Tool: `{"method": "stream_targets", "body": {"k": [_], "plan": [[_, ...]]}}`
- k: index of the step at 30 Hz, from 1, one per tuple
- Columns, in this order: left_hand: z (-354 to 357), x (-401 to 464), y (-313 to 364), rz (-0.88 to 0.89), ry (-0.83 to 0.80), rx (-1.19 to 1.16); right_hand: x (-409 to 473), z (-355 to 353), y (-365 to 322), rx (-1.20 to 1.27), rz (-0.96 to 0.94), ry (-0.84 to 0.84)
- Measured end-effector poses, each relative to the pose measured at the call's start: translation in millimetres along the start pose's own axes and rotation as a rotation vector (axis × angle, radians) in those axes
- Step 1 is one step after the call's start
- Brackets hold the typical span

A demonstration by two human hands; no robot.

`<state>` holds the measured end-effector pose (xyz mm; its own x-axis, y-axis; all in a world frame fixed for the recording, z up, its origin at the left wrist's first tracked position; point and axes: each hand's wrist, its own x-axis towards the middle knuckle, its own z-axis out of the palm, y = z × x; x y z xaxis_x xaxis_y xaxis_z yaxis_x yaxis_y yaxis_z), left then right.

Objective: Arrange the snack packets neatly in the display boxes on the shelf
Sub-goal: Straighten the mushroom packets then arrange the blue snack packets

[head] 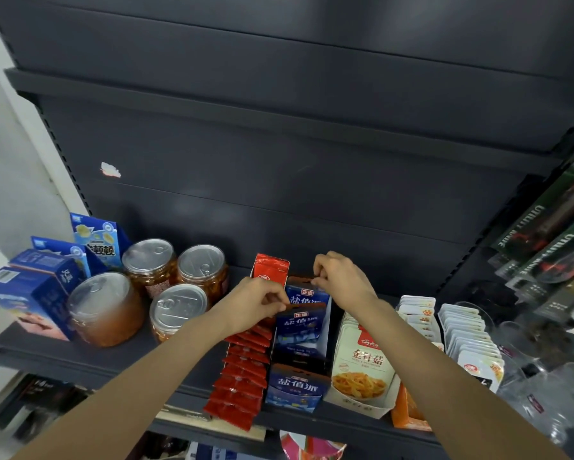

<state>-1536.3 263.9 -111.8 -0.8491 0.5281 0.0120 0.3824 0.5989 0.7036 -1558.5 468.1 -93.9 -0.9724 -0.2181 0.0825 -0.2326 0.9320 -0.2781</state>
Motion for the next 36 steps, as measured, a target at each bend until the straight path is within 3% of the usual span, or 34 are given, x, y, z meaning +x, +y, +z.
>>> {"method": "stream_targets", "body": {"k": [2,4,7,9,12,15,18,23,28,31,36], "plan": [[-0.2,1.1,2.0,-0.022,0.021,-0.007,-9.9,-10.9,-2.0,0.157,0.013,0.068],[-0.4,2.2,4.5,-0.018,0.019,-0.032,-23.3,-20.4,-5.1,0.213,-0.041,-0.013],[-2.2,2.3,12.0,0.021,0.029,-0.086,-39.4,-26.3,-11.9,0.004,-0.152,-0.203],[-4.0,1.6,16.8,0.049,0.06,-0.14,-44.1,-29.9,-14.6,-0.05,-0.137,-0.163],[-6.6,-2.8,19.7,0.027,0.197,-0.241,-50.4,-38.7,-14.1,0.059,-0.053,-0.002],[-9.6,-8.3,16.9,-0.153,0.269,-0.294,-58.7,-50.6,-8.1,0.232,0.03,0.116],[-8.9,-15.4,21.8,-0.395,0.117,-0.46,-68.8,-61.5,-7.4,0.355,0.055,0.218],[-8.7,-19.1,26.6,-0.647,-0.007,-1.035,-84.5,-67.0,-6.5,0.615,0.055,0.323],[-16.0,-25.4,29.7,-0.554,0.035,-1.316,-98.0,-67.5,-4.1,0.682,0.014,0.423],[-21.7,-32.2,31.0,-0.422,0.091,-1.24,-102.0,-67.3,-1.0,0.668,0.103,0.435],[-20.8,-41.8,37.8,-0.222,0.252,-0.894,-107.9,-60.3,-7.9,1.127,0.274,0.283]]}}
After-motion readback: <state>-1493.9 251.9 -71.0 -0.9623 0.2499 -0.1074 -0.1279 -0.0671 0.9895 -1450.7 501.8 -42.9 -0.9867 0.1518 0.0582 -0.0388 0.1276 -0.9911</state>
